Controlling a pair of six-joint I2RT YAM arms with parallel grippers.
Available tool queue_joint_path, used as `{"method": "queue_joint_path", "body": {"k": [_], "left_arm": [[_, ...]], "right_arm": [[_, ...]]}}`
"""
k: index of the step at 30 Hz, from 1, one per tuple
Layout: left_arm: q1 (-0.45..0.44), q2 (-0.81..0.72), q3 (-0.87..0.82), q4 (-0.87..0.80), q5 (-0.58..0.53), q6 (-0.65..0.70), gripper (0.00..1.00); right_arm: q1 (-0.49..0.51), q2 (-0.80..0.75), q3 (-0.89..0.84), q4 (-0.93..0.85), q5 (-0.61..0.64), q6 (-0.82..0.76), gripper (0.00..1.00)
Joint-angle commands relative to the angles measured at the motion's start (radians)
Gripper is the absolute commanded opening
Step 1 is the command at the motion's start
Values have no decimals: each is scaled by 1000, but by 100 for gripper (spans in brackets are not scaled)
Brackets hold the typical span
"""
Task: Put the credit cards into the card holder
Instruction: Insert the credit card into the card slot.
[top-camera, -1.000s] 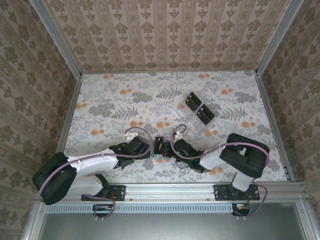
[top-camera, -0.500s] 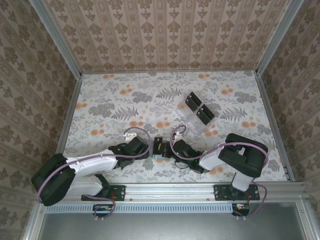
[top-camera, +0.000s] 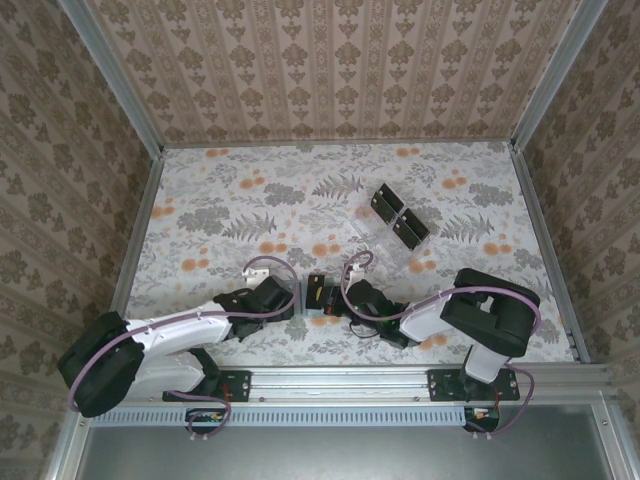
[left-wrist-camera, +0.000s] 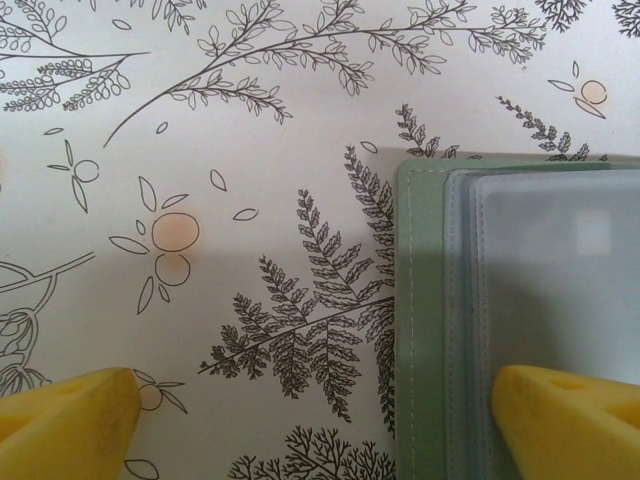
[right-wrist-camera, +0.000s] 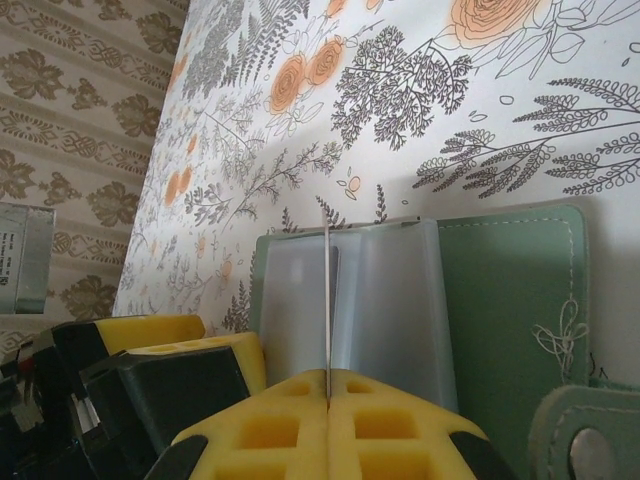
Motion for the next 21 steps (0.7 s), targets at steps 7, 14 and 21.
{"method": "queue_joint_path", "body": {"k": [7,14,21], "left_arm": [[-4,21,-39,-74,-5,-12,100],[-3,21,-42,-70,-4,-11,100],[-3,21,-44,-67,-3,-9,100]], "right_arm": [[9,47,33,62,4,8,0],[11,54,35,78,-2,10,0],[11,45,37,70,0,6,0]]}}
